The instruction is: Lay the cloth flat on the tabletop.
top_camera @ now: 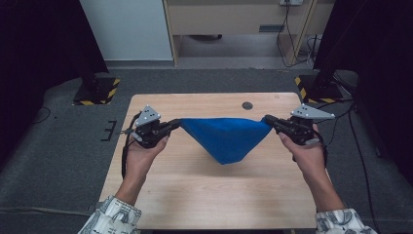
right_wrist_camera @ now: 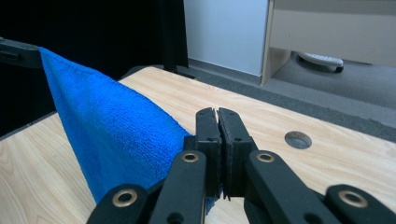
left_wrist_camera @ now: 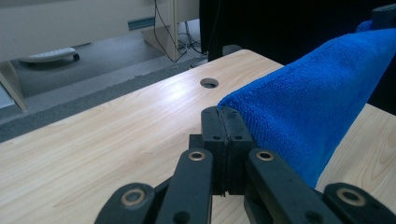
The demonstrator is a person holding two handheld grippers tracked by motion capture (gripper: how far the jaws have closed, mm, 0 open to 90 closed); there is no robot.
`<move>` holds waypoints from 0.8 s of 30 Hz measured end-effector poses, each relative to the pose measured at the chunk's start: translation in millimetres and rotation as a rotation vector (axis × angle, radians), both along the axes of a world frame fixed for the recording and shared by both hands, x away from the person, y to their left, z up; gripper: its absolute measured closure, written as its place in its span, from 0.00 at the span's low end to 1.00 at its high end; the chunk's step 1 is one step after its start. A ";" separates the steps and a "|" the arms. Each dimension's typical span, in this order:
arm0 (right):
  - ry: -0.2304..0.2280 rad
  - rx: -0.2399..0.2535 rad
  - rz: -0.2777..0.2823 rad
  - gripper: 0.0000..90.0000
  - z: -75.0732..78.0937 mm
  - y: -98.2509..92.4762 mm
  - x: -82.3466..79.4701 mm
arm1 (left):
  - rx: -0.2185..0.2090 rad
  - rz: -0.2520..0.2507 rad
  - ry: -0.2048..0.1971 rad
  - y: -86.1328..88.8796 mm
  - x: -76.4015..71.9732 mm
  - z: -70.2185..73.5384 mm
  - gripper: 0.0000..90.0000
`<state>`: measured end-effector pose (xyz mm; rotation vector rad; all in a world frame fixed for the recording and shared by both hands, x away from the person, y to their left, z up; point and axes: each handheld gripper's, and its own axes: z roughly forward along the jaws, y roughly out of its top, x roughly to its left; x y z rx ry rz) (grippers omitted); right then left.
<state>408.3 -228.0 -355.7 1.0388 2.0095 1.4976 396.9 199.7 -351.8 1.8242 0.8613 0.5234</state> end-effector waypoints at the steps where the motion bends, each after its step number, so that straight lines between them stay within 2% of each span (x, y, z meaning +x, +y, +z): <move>1: -0.006 -0.001 0.002 0.98 2.6 -0.4 -1.0 | 0.002 -0.003 -0.005 0.4 -0.8 2.4 1.00; 10: -0.040 0.000 0.010 0.98 23.1 -1.8 -10.1 | -0.001 -0.009 -0.037 0.3 -8.8 18.3 1.00; 24: -0.071 -0.007 0.023 0.98 40.2 -0.3 -18.2 | -0.003 -0.024 -0.064 4.5 -19.6 34.4 1.00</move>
